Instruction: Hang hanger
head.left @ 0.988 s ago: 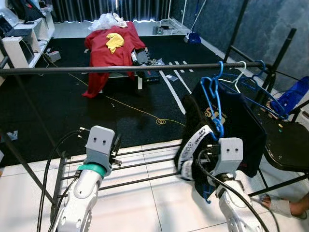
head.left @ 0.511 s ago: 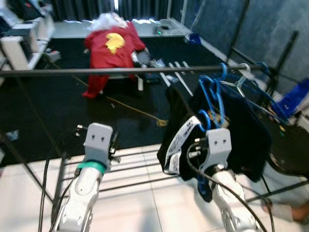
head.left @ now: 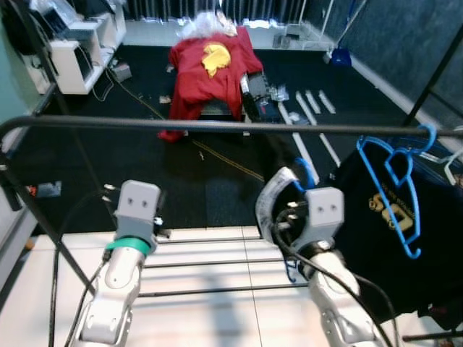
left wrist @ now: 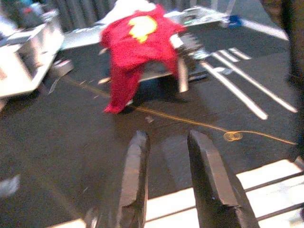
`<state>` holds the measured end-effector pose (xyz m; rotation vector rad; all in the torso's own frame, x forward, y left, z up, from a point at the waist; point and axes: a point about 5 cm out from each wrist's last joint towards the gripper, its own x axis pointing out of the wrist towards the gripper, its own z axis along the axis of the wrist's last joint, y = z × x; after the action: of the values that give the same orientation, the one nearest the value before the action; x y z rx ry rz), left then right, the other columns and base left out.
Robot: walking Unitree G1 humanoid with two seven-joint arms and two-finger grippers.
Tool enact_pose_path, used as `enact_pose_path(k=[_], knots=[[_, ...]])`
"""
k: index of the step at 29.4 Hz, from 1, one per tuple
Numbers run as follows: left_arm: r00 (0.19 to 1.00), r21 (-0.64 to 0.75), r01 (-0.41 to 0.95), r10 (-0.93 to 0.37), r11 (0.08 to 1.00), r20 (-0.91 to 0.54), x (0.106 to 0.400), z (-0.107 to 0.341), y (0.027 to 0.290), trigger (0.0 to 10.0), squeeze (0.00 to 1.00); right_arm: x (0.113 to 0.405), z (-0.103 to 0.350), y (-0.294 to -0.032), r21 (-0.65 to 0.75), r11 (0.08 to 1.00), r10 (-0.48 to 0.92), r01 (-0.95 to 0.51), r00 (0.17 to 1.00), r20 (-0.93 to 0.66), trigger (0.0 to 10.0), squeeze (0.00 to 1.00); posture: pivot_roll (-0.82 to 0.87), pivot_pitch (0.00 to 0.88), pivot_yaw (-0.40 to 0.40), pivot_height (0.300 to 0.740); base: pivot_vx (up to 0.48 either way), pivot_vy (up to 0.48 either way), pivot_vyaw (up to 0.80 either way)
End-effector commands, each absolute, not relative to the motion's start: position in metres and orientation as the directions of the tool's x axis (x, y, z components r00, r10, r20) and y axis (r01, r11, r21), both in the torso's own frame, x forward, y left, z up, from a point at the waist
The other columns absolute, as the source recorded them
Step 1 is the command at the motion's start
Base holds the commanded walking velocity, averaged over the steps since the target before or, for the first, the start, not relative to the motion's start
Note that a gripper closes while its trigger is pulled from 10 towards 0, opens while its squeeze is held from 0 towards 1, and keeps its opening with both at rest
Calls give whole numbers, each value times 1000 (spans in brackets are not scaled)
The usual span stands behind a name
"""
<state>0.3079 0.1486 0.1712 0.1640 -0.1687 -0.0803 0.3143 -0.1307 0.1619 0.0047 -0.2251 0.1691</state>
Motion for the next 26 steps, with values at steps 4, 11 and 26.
enact_pose_path(k=[4,11,26], knots=[[984,159,90,-113,983,140,307,168,144,10000,0,312,166,-137,-22,990,144,-143,959,244,10000,0,-185,84,31,740,0,0,0],[983,159,94,-117,983,142,307,168,144,10000,0,311,200,-136,-112,987,152,-117,909,387,10000,0,-183,84,32,740,0,0,0],[982,167,97,-121,981,143,307,169,144,10000,0,308,210,-137,-126,980,195,-157,896,398,10000,0,-183,86,35,740,0,0,0]])
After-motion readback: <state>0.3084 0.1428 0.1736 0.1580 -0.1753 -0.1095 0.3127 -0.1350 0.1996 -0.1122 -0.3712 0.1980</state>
